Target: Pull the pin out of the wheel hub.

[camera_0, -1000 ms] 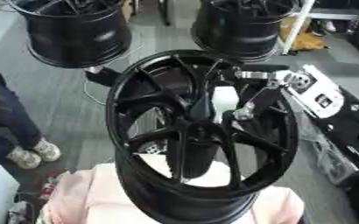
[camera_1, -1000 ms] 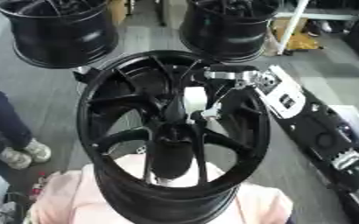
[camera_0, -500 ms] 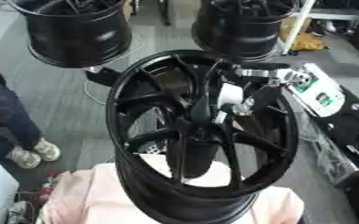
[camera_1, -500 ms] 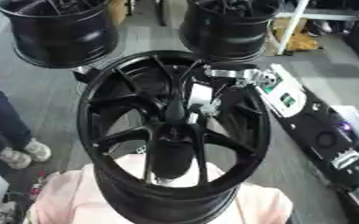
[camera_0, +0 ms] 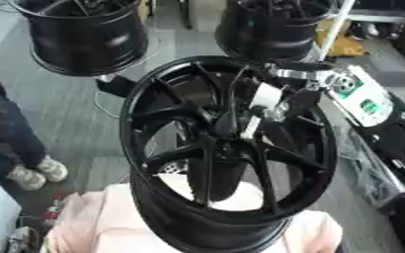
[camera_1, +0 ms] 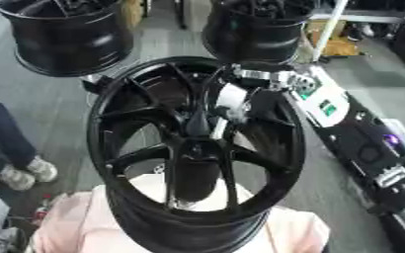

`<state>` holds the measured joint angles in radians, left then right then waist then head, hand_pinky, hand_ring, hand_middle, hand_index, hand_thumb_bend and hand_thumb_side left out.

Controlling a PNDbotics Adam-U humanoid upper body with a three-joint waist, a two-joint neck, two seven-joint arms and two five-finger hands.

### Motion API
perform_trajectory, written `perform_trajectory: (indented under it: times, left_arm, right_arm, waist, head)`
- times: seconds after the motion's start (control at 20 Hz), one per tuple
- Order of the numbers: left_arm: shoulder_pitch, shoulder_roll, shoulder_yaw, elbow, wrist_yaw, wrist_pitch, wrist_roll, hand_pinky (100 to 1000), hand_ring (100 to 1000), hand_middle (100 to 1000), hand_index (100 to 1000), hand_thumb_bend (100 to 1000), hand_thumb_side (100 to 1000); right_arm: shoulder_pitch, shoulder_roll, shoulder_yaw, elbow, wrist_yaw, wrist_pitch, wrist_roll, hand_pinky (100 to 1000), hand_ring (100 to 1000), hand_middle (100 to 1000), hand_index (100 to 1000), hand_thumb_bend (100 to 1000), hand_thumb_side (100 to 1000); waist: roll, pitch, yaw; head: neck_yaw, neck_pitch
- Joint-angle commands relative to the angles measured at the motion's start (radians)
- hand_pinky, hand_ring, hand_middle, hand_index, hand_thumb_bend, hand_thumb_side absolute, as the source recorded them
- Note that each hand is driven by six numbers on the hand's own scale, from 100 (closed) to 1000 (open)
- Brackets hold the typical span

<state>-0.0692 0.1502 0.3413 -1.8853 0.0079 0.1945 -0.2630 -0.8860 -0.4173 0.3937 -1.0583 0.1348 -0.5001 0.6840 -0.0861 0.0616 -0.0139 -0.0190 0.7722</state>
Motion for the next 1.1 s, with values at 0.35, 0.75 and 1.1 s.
perform_trajectory:
  times: [0.35,0.75,1.1]
  left_arm:
    - [-0.003,0.019,-0.004,-0.013,-0.003,-0.002,-0.004,708,620,624,720,191,786]
    - [-0.004,0.022,0.003,-0.014,-0.005,-0.001,0.004,708,620,624,720,191,787]
    - [-0.007,0.024,0.01,-0.018,-0.005,0.0,0.012,708,621,624,720,190,786]
  right_arm:
    - [-0.088,-0.06,-0.047,-0.076,-0.033,-0.135,0.102,711,556,313,454,167,406]
    - [-0.002,-0.247,-0.246,-0.15,-0.036,-0.064,-0.086,702,546,305,451,191,357]
    - [0.345,-0.283,-0.546,-0.046,0.092,0.09,-0.444,673,534,321,470,251,336]
  waist:
    - [0.004,-0.014,-0.008]
    - [0.0,-0.013,-0.018]
    - [0.003,-0.007,-0.034]
  head:
    - [0.0,-0.002]
    - [0.005,-0.002]
    - [0.023,-0.002]
